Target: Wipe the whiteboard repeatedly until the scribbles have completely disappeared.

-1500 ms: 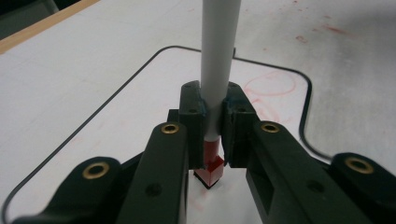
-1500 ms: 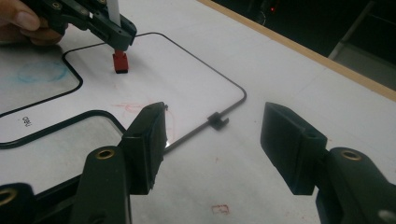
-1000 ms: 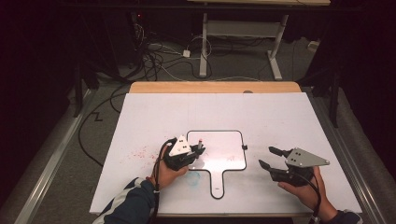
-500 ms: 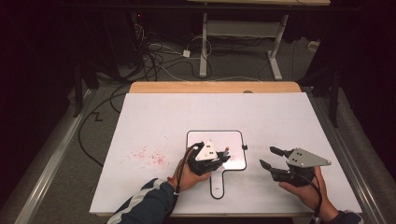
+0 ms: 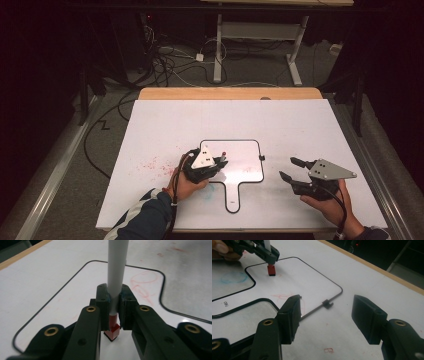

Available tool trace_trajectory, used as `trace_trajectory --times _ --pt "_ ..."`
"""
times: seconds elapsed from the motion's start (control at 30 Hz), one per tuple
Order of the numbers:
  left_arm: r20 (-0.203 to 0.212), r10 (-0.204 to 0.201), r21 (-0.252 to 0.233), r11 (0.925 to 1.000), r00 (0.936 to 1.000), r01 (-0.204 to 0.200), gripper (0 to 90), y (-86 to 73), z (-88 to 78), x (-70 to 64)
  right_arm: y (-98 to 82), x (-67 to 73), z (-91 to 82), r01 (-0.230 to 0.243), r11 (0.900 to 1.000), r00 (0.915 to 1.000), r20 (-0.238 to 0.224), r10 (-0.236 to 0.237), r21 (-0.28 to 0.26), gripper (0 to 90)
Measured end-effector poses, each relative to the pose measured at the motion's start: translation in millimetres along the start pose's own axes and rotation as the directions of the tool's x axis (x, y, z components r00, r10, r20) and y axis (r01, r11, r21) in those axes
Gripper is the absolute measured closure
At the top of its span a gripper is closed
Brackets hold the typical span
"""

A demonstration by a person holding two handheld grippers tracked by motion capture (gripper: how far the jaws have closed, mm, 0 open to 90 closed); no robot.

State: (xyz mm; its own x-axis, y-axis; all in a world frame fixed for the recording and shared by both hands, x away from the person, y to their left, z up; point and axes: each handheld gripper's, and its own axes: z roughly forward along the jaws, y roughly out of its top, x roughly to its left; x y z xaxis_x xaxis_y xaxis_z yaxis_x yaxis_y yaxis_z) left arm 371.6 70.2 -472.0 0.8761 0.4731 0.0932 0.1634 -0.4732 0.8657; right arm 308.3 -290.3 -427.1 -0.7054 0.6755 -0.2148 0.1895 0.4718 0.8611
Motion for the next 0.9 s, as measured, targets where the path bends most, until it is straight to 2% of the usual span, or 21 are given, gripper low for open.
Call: trace_trajectory --times 0.07,0.23,0.37,0.53,0.67,0.8,0.9 --pt "0.001 -0.015 -0.003 0.9999 0.9999 0.015 79.0 2.2 4.6 3.4 0.5 0.1 1.0 -0.002 1.0 1.0 -0.003 0.002 0.0 41.3" --pt "0.011 -0.007 0.005 1.0 0.9999 0.007 79.0 13.1 19.9 -0.1 1.3 0.8 3.4 0.005 1.0 0.9999 -0.009 -0.005 0.002 41.3" --pt "0.041 0.004 0.006 1.0 0.9992 -0.005 79.0 25.0 35.2 -11.5 0.9 -0.1 4.3 0.004 1.0 0.9999 -0.009 -0.004 0.006 41.3" --pt "0.074 0.039 0.008 0.9992 0.9965 -0.04 79.0 44.5 61.2 -34.0 0.6 -1.8 2.0 0.003 1.0 1.0 -0.003 -0.003 0.003 41.3" --pt "0.096 0.05 0.015 0.9986 0.9941 -0.052 79.1 58.3 79.0 -45.7 -1.3 -7.0 -2.2 -0.004 1.0 0.9998 0.02 0.004 0.006 41.3" --pt "0.122 0.071 0.018 0.9971 0.9899 -0.074 79.0 71.7 96.8 -54.5 -4.6 -14.3 -8.5 -0.024 1.0 0.9987 0.044 0.024 -0.005 41.3" --pt "0.12 0.079 0.021 0.9964 0.9896 -0.082 79.0 76.5 104.8 -57.4 -5.1 -16.3 -11.2 -0.031 0.999 0.9982 0.051 0.032 -0.01 41.3"
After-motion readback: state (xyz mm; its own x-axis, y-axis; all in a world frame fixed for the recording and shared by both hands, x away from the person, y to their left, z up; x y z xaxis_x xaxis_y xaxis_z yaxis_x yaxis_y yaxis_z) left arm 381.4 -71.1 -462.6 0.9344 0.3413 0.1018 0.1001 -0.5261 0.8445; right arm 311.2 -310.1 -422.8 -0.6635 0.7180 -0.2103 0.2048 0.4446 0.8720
